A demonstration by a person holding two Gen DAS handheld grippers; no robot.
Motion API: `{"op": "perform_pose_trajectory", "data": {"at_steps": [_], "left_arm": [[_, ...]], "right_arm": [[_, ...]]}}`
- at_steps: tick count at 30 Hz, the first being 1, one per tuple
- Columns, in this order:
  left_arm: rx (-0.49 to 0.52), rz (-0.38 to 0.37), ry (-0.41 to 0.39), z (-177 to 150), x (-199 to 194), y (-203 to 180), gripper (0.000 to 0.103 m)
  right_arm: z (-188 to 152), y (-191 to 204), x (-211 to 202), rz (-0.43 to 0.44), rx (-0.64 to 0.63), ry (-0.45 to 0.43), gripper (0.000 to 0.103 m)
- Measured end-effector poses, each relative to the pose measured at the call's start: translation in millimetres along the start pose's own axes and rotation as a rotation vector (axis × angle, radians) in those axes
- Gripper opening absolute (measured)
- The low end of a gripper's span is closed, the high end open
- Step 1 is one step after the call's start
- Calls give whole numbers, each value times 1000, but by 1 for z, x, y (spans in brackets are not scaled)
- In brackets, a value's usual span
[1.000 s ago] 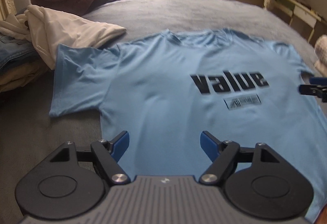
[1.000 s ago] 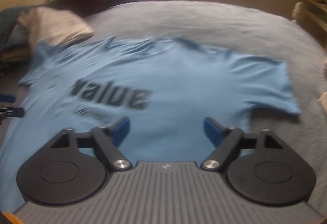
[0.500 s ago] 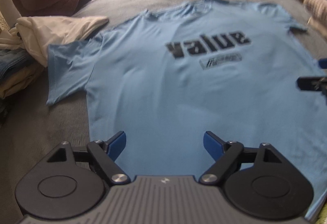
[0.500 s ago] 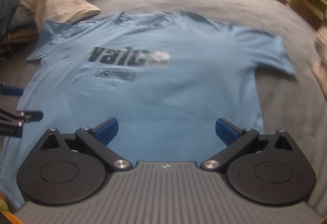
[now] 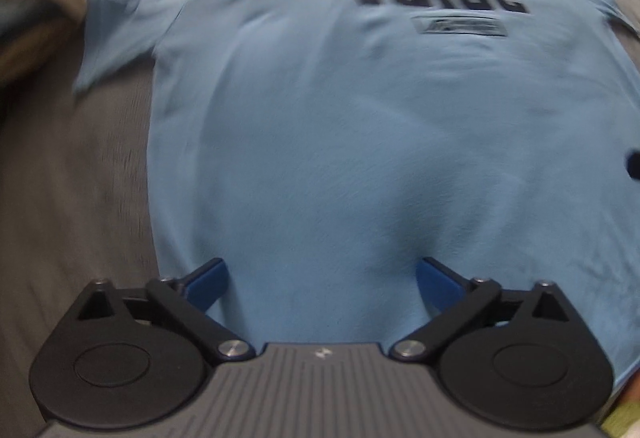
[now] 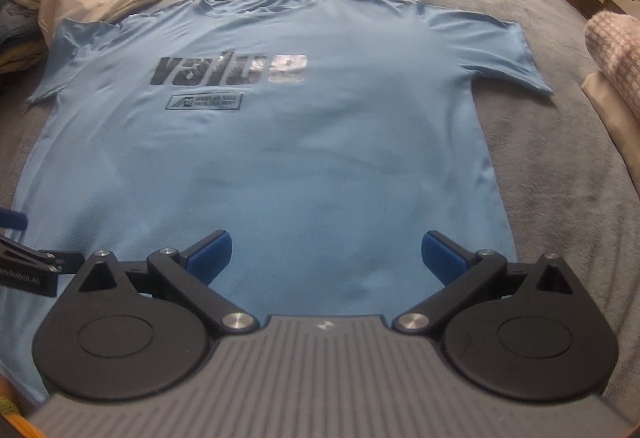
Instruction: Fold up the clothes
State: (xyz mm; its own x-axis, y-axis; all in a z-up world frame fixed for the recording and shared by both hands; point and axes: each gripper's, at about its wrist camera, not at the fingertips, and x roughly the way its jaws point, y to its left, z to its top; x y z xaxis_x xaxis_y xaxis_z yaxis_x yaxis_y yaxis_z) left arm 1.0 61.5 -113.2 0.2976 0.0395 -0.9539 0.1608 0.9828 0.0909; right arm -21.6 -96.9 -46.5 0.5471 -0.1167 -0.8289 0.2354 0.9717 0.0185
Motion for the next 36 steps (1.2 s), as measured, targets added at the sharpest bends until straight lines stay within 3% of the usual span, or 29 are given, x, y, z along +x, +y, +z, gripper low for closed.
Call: {"op": "perform_pose_trajectory", "data": {"at_steps": [7, 16, 28, 36], "left_arm": [[-79, -33, 33, -5, 5, 13, 103], [-94, -34, 43, -9, 5, 16, 103], [-86, -12, 53, -7, 9, 13, 103], [-79, -8, 64, -7, 8, 12, 103]], "right_arm": [[-2, -7, 2, -36, 41, 5, 102], [-9, -12, 14, -76, 30, 45, 102], [-26, -7, 35, -24, -8, 73, 102], [-32, -12, 35, -4, 20, 44, 102]]}}
